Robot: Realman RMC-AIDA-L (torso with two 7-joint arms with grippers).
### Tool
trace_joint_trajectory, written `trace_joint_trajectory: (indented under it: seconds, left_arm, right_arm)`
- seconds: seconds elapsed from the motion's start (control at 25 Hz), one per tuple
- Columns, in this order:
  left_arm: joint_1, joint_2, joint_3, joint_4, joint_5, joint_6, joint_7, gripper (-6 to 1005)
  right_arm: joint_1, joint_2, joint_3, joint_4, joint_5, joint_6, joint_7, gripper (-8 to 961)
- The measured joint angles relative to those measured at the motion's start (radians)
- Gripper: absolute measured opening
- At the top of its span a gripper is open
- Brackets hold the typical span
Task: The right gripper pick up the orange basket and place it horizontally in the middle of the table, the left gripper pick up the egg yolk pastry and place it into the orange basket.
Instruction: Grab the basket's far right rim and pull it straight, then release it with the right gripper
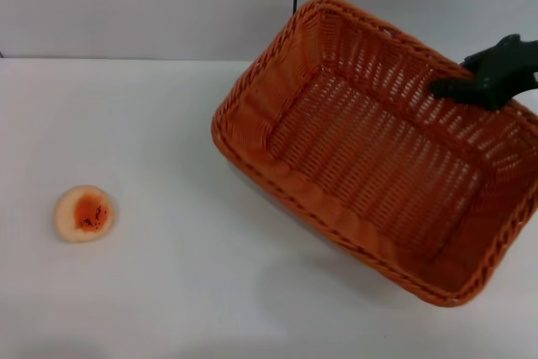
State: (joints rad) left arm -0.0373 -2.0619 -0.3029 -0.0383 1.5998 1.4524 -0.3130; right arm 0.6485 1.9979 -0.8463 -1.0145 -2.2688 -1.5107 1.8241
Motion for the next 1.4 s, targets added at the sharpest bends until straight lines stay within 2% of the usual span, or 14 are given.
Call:
trace_joint_trajectory:
  seconds: [0.24,0.4,0.72,0.88,1.0,1.24,1.4]
  left_arm:
    - [0.017,-0.001,0.005,0.000,0.005,0.023,-0.001,811]
    - [0.037,-0.001,0.016,-0.002,0.008,0.050,-0.001,811]
    - [0.084,0.000,0.127,0.000,0.008,0.135,-0.002,811]
    - [0.107,0.000,0.171,-0.003,0.008,0.178,-0.002,811]
    - [0.123,-0.001,0.191,-0.010,0.008,0.201,-0.002,811]
    - [0.145,-0.003,0.217,-0.014,0.009,0.210,-0.022,811]
    - [0.155,-0.004,0.218,-0.014,0.009,0.211,-0.027,811]
  right_arm:
    - [0.023,-0.067,0.000,0.039,0.034,-0.094,-0.166,162]
    - [0.033,-0.084,0.002,0.067,0.038,-0.128,-0.288,162]
    - [0.043,-0.072,0.034,0.136,0.114,-0.119,-0.522,163]
    - [0.089,-0.071,0.027,0.212,0.119,-0.106,-0.584,163]
    - [0.120,-0.062,0.018,0.249,0.105,-0.083,-0.613,163]
    - [0.146,-0.042,-0.106,0.267,0.100,0.009,-0.618,163]
    - [0.146,-0.038,-0.126,0.271,0.100,0.027,-0.616,163]
